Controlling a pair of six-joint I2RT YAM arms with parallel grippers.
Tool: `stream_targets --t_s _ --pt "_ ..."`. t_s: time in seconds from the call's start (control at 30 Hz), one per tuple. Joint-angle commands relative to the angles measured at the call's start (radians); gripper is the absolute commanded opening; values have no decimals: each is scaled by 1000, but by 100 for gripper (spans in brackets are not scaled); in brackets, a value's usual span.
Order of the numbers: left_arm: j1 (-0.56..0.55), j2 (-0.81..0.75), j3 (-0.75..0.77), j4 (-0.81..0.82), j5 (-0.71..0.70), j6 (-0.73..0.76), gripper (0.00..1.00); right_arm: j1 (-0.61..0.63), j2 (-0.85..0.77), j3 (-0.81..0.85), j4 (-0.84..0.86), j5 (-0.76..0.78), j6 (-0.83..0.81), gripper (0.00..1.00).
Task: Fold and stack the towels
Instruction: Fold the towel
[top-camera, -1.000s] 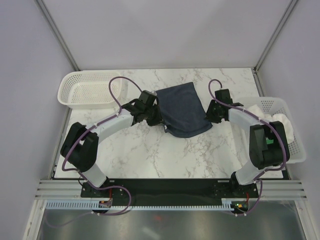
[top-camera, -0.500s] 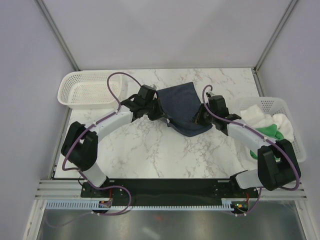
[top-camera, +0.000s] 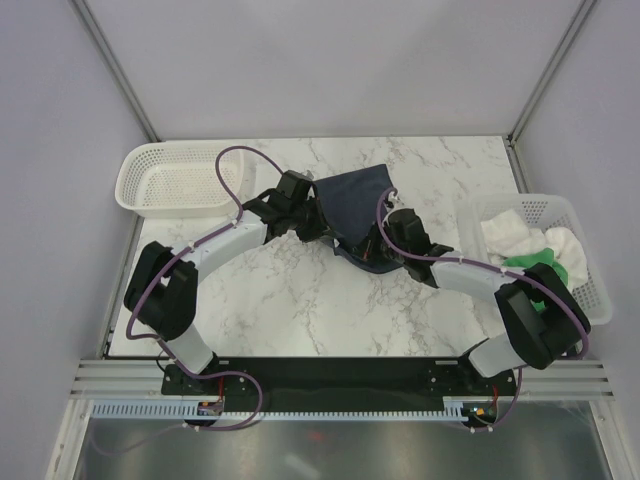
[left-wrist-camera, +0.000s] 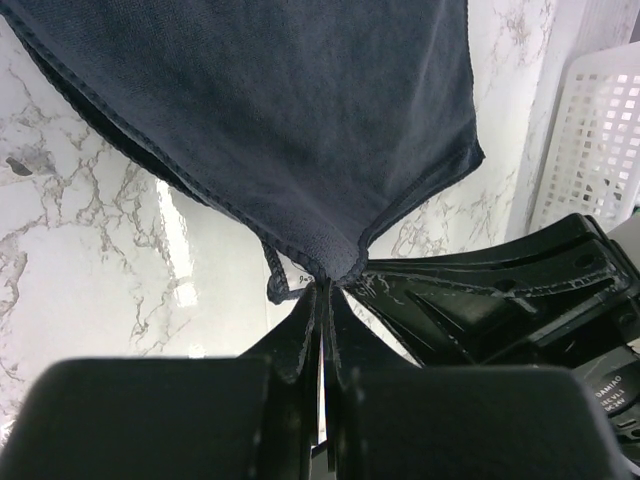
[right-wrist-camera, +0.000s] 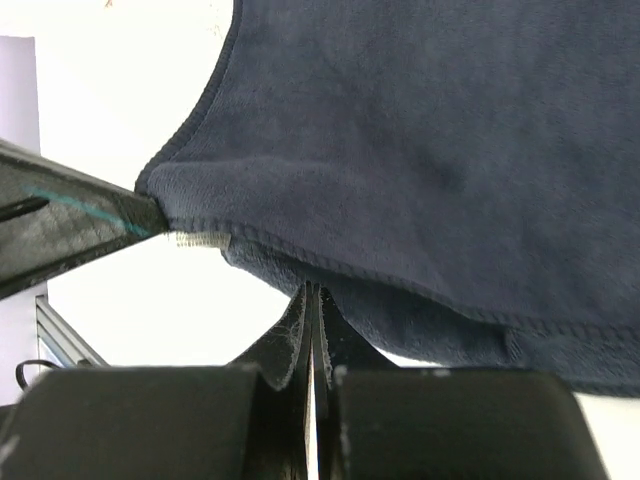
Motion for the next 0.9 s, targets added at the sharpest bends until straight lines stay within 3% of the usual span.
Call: stream_targets --t_s 0.0,0.43,0.73,0.87 --pt "2 -9 15 14 0 -36 2 24 45 49 83 60 33 0" --pt "5 -15 68 -15 -64 -45 2 98 13 -118 103 163 36 0" --pt "5 -67 35 -15 -63 -47 2 100 -85 -65 -27 172 34 0" --pt "5 -90 20 -17 -49 -41 2 97 -167 8 -179 285 82 25"
